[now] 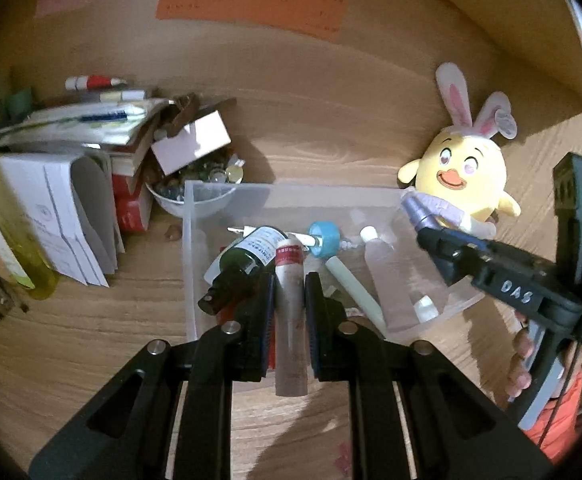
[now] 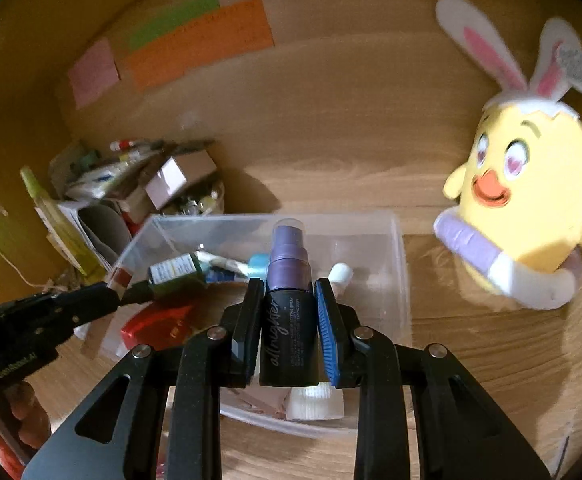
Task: Organize objects
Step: 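Carry spray bottle and beige tube into the clear box and open both tools, then withdraw both tools toward the pink charm and brass bead on the desk, then grasp the small pink charm with the left tool while the right grasps the brass bead, then carry charm and bead into the clear box and open both tools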
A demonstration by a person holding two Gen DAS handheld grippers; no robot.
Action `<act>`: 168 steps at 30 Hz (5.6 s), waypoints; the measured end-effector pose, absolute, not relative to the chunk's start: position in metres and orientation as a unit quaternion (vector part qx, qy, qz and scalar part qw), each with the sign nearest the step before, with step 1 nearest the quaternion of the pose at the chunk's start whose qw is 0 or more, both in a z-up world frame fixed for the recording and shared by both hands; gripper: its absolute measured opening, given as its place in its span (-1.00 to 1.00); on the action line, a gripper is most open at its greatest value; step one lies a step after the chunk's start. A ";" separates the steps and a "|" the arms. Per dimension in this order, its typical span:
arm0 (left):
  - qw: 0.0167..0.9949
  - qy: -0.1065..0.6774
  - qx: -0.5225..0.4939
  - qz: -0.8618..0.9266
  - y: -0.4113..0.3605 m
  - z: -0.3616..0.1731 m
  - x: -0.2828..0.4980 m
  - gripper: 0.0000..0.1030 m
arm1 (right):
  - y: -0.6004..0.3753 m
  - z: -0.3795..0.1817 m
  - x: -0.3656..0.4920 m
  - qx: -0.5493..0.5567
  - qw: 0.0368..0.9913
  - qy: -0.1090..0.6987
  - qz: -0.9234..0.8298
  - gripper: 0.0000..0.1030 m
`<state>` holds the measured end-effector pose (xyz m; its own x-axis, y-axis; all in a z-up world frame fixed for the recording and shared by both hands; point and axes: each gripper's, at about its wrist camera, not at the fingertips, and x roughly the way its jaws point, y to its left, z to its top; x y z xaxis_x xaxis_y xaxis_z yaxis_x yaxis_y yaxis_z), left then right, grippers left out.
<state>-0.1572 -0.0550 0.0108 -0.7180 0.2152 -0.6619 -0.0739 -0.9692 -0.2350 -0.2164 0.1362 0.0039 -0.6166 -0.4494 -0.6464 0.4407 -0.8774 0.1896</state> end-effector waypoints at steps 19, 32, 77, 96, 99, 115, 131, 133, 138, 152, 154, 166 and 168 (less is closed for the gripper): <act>0.088 -0.080 -0.370 0.921 -0.038 0.016 -0.157 -0.66 | 0.117 -0.025 -0.228 0.405 0.242 0.011 -0.881 -0.54; 0.057 -0.047 -0.319 0.945 -0.037 0.043 -0.114 0.21 | 0.127 0.018 -0.178 0.346 0.254 0.017 -0.903 -0.12; 0.121 -0.020 -0.441 0.889 -0.017 -0.049 -0.058 -0.77 | 0.089 -0.060 -0.142 0.429 0.267 0.078 -0.859 -0.22; 0.099 -0.072 -0.386 0.914 -0.055 -0.017 -0.058 -0.77 | 0.079 -0.066 -0.138 0.426 0.264 0.079 -0.862 -0.77; 0.098 -0.076 -0.374 0.919 -0.056 -0.009 -0.060 -0.77 | 0.082 -0.058 -0.133 0.418 0.268 0.074 -0.865 -0.77; 0.092 -0.092 -0.307 0.943 -0.054 0.042 -0.071 -0.77 | 0.109 0.008 -0.111 0.336 0.278 0.048 -0.899 -0.77; 0.083 -0.100 -0.288 0.949 -0.048 0.071 -0.108 -0.77 | 0.139 0.045 -0.136 0.288 0.267 0.008 -0.919 -0.76; 0.078 -0.101 -0.290 0.949 -0.047 0.070 -0.116 -0.77 | 0.140 0.046 -0.141 0.287 0.264 0.007 -0.921 -0.76; 0.070 -0.106 -0.304 0.944 -0.048 0.059 -0.135 -0.77 | 0.140 0.041 -0.159 0.295 0.259 0.002 -0.920 -0.76; 0.078 -0.092 -0.370 0.921 -0.038 0.010 -0.159 -0.77 | 0.127 -0.018 -0.204 0.381 0.260 -0.010 -0.887 -0.76; 0.080 -0.090 -0.375 0.919 -0.037 0.006 -0.160 -0.77 | 0.124 -0.021 -0.205 0.385 0.261 -0.003 -0.885 -0.76; 0.080 -0.080 -0.370 0.922 -0.036 0.006 -0.150 -0.24 | 0.118 -0.016 -0.196 0.382 0.259 0.020 -0.887 -0.31; 0.079 -0.081 -0.367 0.923 -0.037 0.009 -0.147 -0.22 | 0.120 -0.010 -0.192 0.376 0.262 0.020 -0.889 -0.31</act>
<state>-0.1469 -0.0374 0.0093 -0.7186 0.2046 -0.6646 -0.0863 -0.9746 -0.2068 -0.1921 0.1201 -0.0102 -0.5801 -0.4500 -0.6790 0.4798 -0.8624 0.1616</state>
